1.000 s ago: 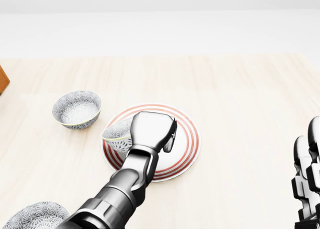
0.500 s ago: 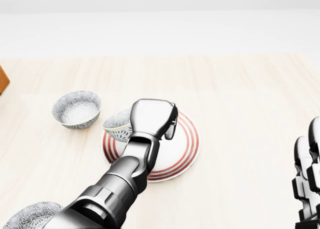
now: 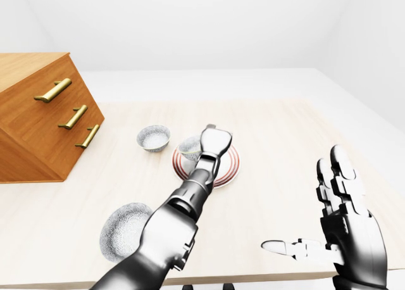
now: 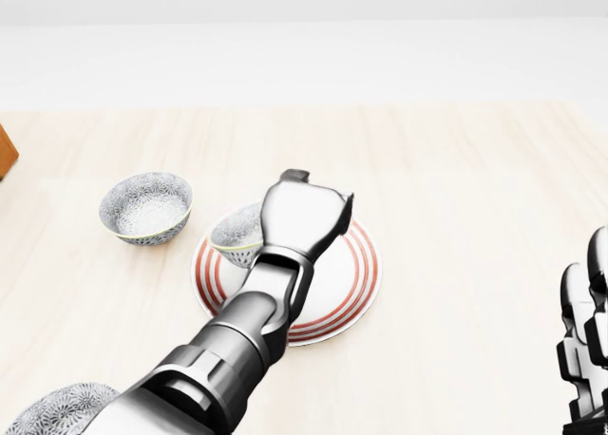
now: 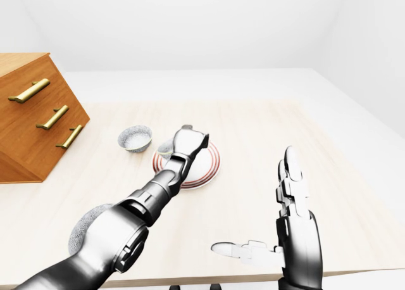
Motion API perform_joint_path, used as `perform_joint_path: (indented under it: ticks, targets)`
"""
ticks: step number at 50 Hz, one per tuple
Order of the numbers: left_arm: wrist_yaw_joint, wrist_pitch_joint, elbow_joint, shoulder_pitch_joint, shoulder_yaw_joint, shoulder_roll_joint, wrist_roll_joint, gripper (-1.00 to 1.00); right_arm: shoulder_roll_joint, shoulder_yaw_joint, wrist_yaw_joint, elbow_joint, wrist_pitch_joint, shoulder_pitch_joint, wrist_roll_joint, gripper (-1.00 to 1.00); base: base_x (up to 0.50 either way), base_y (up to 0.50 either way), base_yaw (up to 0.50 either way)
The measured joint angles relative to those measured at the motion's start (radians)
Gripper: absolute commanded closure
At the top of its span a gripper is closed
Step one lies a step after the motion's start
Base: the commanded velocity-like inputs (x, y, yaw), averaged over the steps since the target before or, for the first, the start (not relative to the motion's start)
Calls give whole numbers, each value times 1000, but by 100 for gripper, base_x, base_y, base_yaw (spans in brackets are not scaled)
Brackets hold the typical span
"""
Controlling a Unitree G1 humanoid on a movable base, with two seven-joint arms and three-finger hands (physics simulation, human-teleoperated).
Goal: Put the bowl in the middle on the plate.
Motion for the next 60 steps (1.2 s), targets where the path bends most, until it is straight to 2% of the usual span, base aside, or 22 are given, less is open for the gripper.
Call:
perform_joint_path:
  ticks: [6,14,29,37,41,53,56,60]
  targets:
    - [0,0,-2,31,-14,-24,49,-100,8,-14,7,8,-10,8,11,-100,0,0,0]
    - [0,0,-15,83,-35,-60,82,-100,13,-14,13,10,-8,7,8,-100,0,0,0]
    - [0,0,-36,170,-74,-115,111,-100,12,-12,11,8,-11,13,8,-100,0,0,0]
    - [0,0,-99,260,-95,-137,89,-100,12,-9,10,7,-9,12,6,-100,0,0,0]
    - [0,-3,-216,349,-116,-138,66,-100,10,-8,9,7,-9,12,6,-100,0,0,0]
    - [0,-25,-844,716,-208,-76,-43,-100,4,-1,5,1,-8,15,4,-100,0,0,0]
    - [0,-22,-981,791,-223,-52,-77,-100,3,0,4,-1,-9,17,4,-100,0,0,0]
    - [0,-6,-1165,880,-227,-16,-132,-100,2,1,3,-3,-9,18,5,-100,0,0,0]
